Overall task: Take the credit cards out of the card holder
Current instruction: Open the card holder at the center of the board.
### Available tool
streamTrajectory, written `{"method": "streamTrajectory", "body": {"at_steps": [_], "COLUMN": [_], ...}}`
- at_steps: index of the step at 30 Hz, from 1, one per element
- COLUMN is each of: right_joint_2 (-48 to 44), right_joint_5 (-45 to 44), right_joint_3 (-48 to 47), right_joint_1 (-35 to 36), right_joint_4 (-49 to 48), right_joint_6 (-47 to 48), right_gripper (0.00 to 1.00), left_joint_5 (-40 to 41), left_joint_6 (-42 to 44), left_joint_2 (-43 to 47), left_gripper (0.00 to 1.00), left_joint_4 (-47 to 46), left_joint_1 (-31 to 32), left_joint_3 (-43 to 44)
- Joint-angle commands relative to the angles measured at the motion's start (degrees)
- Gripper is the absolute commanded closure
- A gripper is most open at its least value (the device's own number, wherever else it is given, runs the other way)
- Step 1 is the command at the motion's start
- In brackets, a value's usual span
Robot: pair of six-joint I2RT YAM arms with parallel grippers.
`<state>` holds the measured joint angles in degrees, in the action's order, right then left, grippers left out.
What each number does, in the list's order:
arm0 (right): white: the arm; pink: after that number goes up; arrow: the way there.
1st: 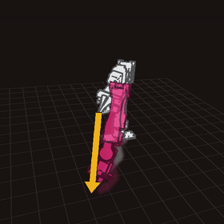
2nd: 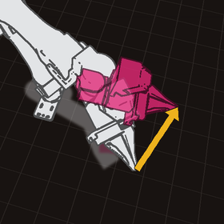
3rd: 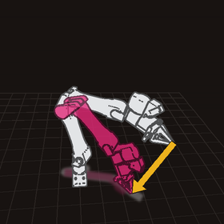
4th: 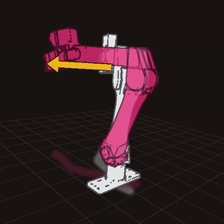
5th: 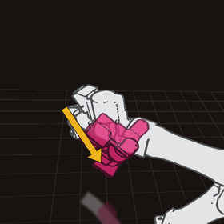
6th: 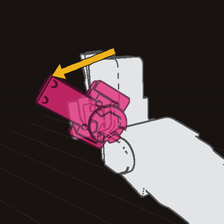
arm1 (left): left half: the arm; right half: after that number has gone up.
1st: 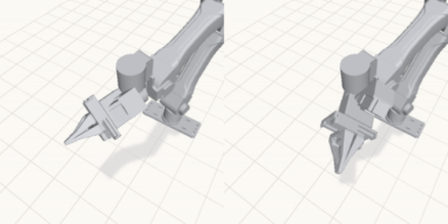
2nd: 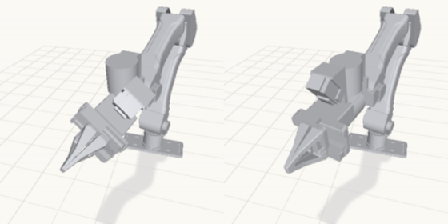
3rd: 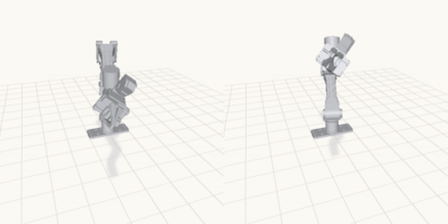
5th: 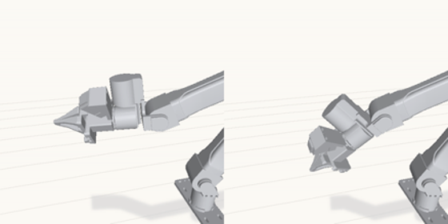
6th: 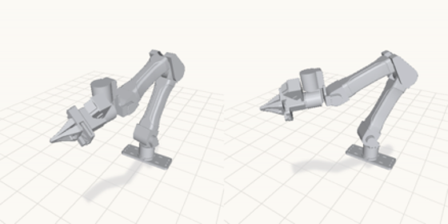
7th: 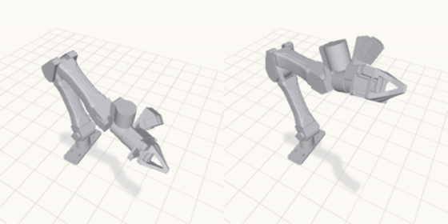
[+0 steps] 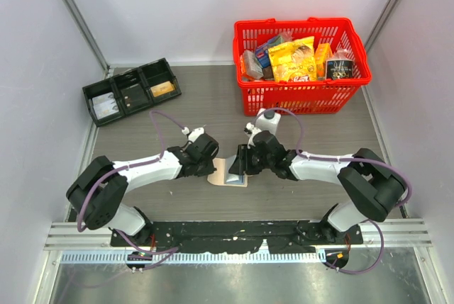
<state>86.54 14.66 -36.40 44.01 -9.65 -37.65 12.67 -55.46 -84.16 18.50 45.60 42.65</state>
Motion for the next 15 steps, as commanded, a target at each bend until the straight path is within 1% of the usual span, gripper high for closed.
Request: {"method": "streamTrajectory", "body": {"at_steps": [1, 6, 9, 13, 15], "right_joint_2": [0.6, 2.0, 4.9, 8.8, 11.3], "right_joint_5": [2.6, 4.4, 5.5, 6.6, 7.5], "right_joint_3": [-4.1, -7.0, -8.7, -10.8, -11.8], "right_joint_1": [1.7, 3.4, 4.3, 5.6, 6.0], "right_joint_4": [-3.4, -3.9, -5.4, -7.0, -7.8], "right_joint_6": [-0.1, 1.1, 1.2, 1.0, 0.8], "right_gripper": [0.57, 0.57, 0.57, 0.55, 0.53], "left_joint_5": [-0.6, 0.8, 2.2, 4.3, 5.2], "left_joint_6": [-3.1, -5.2, -5.8, -6.0, -6.2], "left_joint_2": [1.7, 7.5, 11.2, 17.3, 19.6], "left_gripper": [0.93, 0.77, 0.69, 0.60, 0.57], "left_joint_4": [-4.0, -5.0, -3.1, -0.3, 1.3], "left_joint_1": [-0.7, -1.4, -1.7, -2.0, -2.3], "left_joint_3": [-2.0, -5.6, -6.7, -7.9, -8.5]}}
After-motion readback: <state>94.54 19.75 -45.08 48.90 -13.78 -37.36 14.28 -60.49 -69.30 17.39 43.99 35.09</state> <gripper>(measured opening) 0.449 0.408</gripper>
